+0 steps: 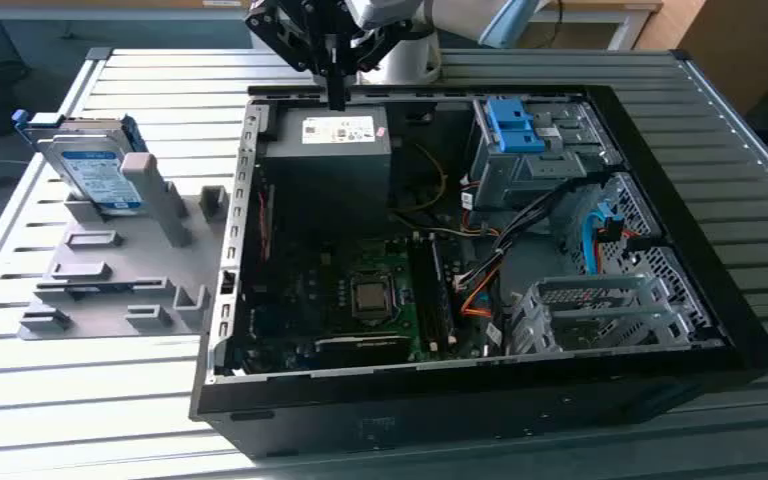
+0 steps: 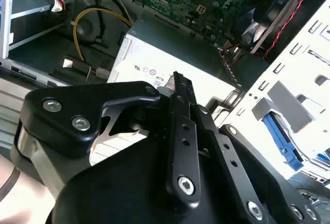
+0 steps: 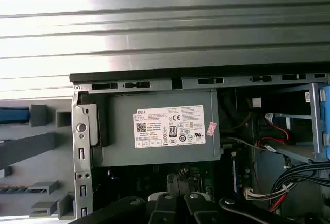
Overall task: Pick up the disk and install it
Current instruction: 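Reach for the disk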
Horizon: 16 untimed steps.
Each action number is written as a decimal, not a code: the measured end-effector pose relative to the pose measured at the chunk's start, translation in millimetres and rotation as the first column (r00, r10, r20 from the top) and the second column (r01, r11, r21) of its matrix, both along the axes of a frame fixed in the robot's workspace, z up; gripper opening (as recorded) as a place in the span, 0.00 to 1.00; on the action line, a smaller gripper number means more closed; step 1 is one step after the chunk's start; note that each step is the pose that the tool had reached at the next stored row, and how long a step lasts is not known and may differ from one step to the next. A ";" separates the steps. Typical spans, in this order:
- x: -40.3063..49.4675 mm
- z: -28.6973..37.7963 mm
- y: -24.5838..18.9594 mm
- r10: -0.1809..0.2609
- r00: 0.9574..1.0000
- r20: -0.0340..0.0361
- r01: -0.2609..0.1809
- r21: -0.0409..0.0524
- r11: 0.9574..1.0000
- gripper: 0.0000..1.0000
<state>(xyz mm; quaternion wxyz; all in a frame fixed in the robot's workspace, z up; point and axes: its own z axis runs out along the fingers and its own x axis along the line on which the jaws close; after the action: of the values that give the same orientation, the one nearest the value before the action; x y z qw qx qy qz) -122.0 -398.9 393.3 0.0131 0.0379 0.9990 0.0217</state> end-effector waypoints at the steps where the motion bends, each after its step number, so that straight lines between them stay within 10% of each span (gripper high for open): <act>1: 0.0 0.0 0.0 0.000 1.000 0.000 0.000 0.000 1.000 0.11; 16: -4.6 -0.1 0.6 0.000 1.000 0.000 0.000 0.000 1.000 0.11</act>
<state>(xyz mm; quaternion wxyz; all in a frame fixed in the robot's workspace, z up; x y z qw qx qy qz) -126.5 -398.3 393.2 0.0131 0.0378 0.9990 0.0217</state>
